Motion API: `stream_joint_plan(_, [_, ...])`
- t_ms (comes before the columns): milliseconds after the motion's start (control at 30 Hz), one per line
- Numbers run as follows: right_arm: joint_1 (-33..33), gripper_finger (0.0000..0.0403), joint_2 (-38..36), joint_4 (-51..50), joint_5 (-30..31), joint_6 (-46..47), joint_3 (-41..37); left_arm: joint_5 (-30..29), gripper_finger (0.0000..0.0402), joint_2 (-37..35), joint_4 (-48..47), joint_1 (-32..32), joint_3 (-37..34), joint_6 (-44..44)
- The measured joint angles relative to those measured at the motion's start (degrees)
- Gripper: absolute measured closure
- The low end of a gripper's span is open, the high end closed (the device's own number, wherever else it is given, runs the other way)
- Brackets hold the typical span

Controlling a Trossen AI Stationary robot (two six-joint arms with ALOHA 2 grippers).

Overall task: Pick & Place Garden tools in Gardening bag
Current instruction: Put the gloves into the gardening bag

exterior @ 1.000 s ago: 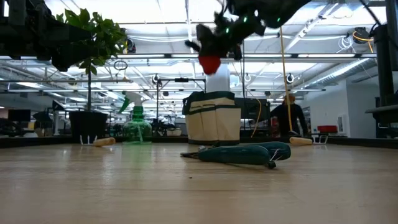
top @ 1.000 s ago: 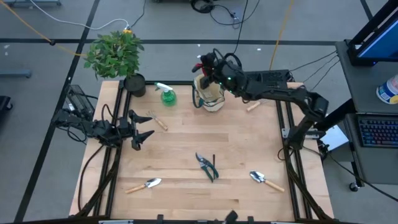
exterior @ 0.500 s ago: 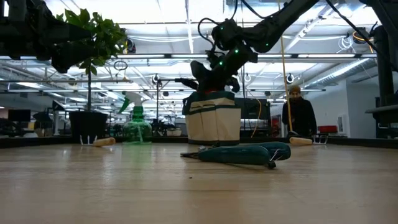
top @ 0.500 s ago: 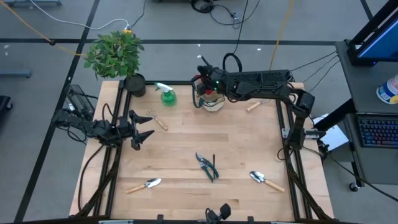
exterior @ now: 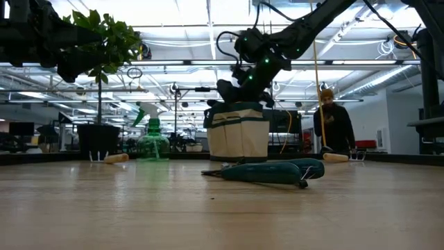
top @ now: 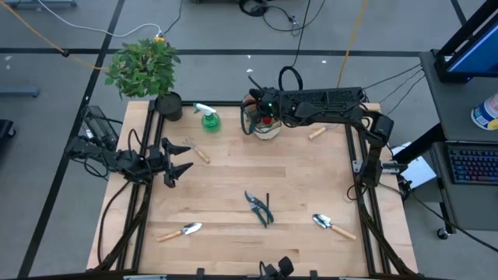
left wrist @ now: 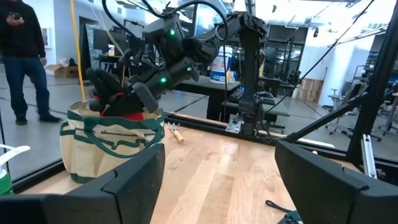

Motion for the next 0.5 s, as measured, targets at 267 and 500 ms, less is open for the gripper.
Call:
stream_joint_plan(267, [0.0, 0.0232, -0.1, -1.1, -3.0, 0.0, 0.0, 0.0, 0.0091, 0.0, 0.0, 0.0, 0.0, -0.1])
stream_joint_plan(500, [-0.1, 0.0196, -0.1, -4.0, -5.9, -0.3, 0.0, 0.0, 0.0092, 0.0, 0.0, 0.0, 0.0, 0.3])
